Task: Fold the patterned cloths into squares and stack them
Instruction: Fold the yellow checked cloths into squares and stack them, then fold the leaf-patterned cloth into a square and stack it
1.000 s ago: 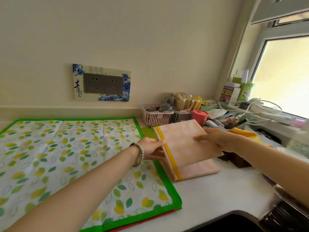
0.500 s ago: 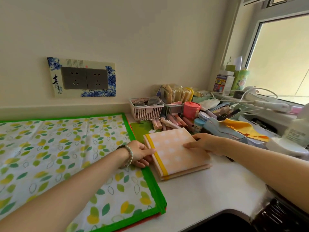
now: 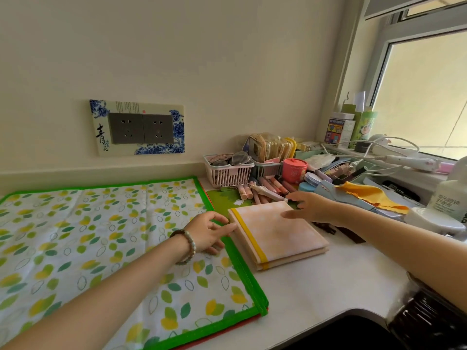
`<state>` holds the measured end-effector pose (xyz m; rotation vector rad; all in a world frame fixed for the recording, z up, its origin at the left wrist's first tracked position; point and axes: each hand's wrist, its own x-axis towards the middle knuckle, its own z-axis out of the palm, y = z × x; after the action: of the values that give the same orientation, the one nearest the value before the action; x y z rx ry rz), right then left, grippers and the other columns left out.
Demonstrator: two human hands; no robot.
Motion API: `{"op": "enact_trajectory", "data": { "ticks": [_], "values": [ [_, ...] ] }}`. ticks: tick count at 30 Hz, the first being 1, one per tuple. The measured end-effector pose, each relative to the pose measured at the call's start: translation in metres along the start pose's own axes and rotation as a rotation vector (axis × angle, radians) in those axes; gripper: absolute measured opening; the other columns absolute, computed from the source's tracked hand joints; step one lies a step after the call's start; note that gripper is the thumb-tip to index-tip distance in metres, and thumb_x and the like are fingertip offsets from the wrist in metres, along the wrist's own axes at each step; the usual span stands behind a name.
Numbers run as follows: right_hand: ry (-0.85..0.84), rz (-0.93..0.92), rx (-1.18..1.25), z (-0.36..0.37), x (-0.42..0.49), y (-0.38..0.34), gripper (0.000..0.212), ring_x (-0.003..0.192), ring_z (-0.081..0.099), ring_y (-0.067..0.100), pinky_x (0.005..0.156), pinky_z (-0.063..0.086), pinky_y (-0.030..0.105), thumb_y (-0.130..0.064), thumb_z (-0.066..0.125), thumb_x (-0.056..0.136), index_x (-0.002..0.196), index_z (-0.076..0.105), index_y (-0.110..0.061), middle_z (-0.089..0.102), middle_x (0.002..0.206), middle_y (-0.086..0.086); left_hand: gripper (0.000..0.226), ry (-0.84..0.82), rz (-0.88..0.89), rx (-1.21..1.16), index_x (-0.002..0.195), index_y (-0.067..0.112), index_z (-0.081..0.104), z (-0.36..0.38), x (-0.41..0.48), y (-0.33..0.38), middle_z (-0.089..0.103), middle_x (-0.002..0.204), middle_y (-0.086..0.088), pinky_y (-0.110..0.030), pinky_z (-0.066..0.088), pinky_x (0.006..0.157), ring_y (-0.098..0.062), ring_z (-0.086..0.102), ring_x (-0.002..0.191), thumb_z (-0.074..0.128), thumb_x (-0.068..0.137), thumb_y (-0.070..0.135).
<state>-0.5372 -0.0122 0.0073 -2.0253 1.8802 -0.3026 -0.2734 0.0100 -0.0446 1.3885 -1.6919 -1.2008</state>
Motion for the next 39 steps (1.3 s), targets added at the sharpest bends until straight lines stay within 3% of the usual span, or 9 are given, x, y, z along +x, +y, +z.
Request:
{"op": "enact_trajectory", "data": {
  "ticks": [4,6,9,12,14,21,31,35,39],
  "values": [
    [0.013,-0.156,-0.021,0.005,-0.009,-0.04,0.064,0.14,0.029,0.023,0.113,0.029,0.04,-0.04,0.062,0.085,0.142,0.038,-0.02,0.028,0.154,0.002,0.036,0.059,0.124,0.207,0.111,0.022,0.057,-0.035,-0.022,-0.014,0.064,0.106,0.001,-0.025,0.054,0.078,-0.009,0.064,0.092,0.063,0.083,0.043],
    [-0.01,-0.211,0.038,0.019,-0.016,-0.06,0.063,0.139,0.031,0.02,0.112,0.031,0.035,-0.04,0.063,0.084,0.14,0.04,-0.023,0.028,0.154,-0.002,0.046,0.048,0.138,0.267,0.116,0.026,0.055,-0.051,-0.033,-0.023,0.062,0.113,0.007,-0.027,0.049,0.092,-0.008,0.058,0.107,0.061,0.078,0.051],
    [-0.065,-0.273,0.049,0.056,-0.029,-0.097,0.065,0.131,0.041,0.016,0.105,0.037,0.03,-0.044,0.064,0.083,0.14,0.039,-0.026,0.037,0.148,-0.003,0.069,0.023,0.071,0.375,0.128,0.031,0.048,-0.076,-0.061,-0.042,0.052,0.13,0.009,-0.026,0.04,0.102,-0.009,0.048,0.123,0.057,0.069,0.066],
    [-0.064,-0.376,0.007,0.094,-0.041,-0.128,0.064,0.134,0.036,0.015,0.108,0.029,0.03,-0.046,0.063,0.084,0.139,0.039,-0.027,0.036,0.148,-0.004,0.111,-0.003,-0.014,0.579,0.139,0.036,0.035,-0.102,-0.094,-0.063,0.035,0.146,0.012,-0.025,0.033,0.106,-0.008,0.037,0.132,0.044,0.045,0.094],
    [-0.064,-0.436,0.028,0.113,-0.051,-0.144,0.06,0.136,0.033,0.013,0.11,0.023,0.027,-0.045,0.062,0.085,0.138,0.04,-0.027,0.036,0.148,-0.005,0.124,-0.032,-0.051,0.677,0.143,0.038,0.028,-0.12,-0.119,-0.074,0.025,0.151,0.014,-0.029,0.028,0.112,-0.007,0.029,0.137,0.036,0.036,0.1],
    [-0.174,-0.538,0.097,0.154,-0.091,-0.187,0.057,0.13,0.04,0.009,0.107,0.034,0.027,-0.05,0.062,0.083,0.135,0.044,-0.035,0.036,0.146,-0.012,0.125,-0.153,-0.122,0.89,0.144,0.047,0.009,-0.161,-0.195,-0.092,-0.001,0.155,0.02,-0.043,0.006,0.119,-0.008,-0.001,0.144,0.031,0.035,0.102],
    [-0.355,-0.716,0.022,0.162,-0.123,-0.198,0.06,0.132,0.024,-0.008,0.107,0.017,0.017,-0.057,0.064,0.078,0.133,0.045,-0.044,0.028,0.147,-0.026,0.117,-0.262,-0.134,0.922,0.14,0.057,0.005,-0.174,-0.237,-0.095,-0.013,0.153,0.025,-0.041,-0.006,0.118,-0.001,-0.014,0.14,0.043,0.037,0.097],
    [-0.391,-0.7,0.038,0.158,-0.125,-0.199,0.047,0.129,0.029,-0.01,0.108,0.018,0.017,-0.055,0.064,0.079,0.124,0.053,-0.049,0.033,0.143,-0.029,0.093,-0.231,-0.126,0.749,0.131,0.06,0.032,-0.179,-0.241,-0.092,0.009,0.153,0.025,-0.033,0.01,0.118,0.0,0.005,0.142,0.052,0.046,0.09],
    [-0.38,-0.675,0.068,0.145,-0.121,-0.204,0.018,0.113,0.052,-0.01,0.106,0.034,0.019,-0.047,0.064,0.082,0.099,0.069,-0.041,0.06,0.121,-0.025,0.059,-0.196,-0.135,0.626,0.103,0.046,0.067,-0.192,-0.242,-0.078,0.05,0.134,0.024,-0.029,0.027,0.114,0.004,0.042,0.127,0.062,0.054,0.079]
  ]
}}
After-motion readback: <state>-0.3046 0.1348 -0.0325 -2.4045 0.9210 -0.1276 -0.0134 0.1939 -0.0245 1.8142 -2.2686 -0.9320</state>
